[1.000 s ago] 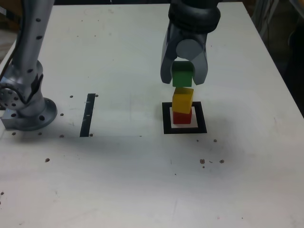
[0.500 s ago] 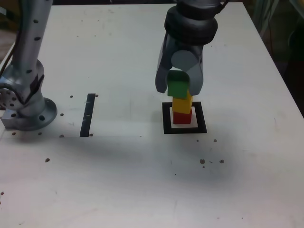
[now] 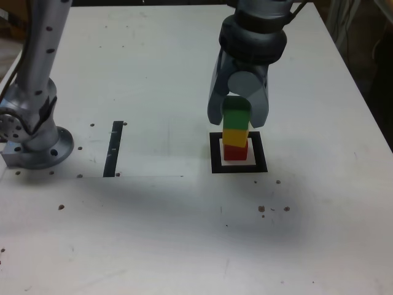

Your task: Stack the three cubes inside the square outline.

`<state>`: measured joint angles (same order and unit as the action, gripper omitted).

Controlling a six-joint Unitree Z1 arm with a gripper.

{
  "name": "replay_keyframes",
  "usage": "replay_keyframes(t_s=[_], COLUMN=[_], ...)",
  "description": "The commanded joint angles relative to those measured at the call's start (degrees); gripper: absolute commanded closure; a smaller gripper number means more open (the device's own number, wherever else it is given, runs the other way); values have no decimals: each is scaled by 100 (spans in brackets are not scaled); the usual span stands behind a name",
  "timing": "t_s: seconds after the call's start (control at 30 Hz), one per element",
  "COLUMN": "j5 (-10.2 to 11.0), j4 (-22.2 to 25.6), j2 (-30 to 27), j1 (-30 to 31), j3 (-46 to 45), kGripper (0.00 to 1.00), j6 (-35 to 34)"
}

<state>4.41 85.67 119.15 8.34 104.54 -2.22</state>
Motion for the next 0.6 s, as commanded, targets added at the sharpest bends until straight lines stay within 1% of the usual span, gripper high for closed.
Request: replay_keyframes(t_s=[0.0, 0.07, 0.13, 0.2, 0.27, 0.37, 0.57], j5=[-19, -23, -18, 1, 34, 116, 326], j4=[-4, -6, -4, 4, 21, 57, 164], j2=[40, 45, 45, 39, 22, -18, -267], j1=[-7, -7, -7, -7, -7, -7, -5], j3=[13, 11, 5, 2, 3, 0, -47], kGripper=[43, 29, 17, 9, 4, 1, 1], j6=[12, 12, 12, 12, 11, 5, -9])
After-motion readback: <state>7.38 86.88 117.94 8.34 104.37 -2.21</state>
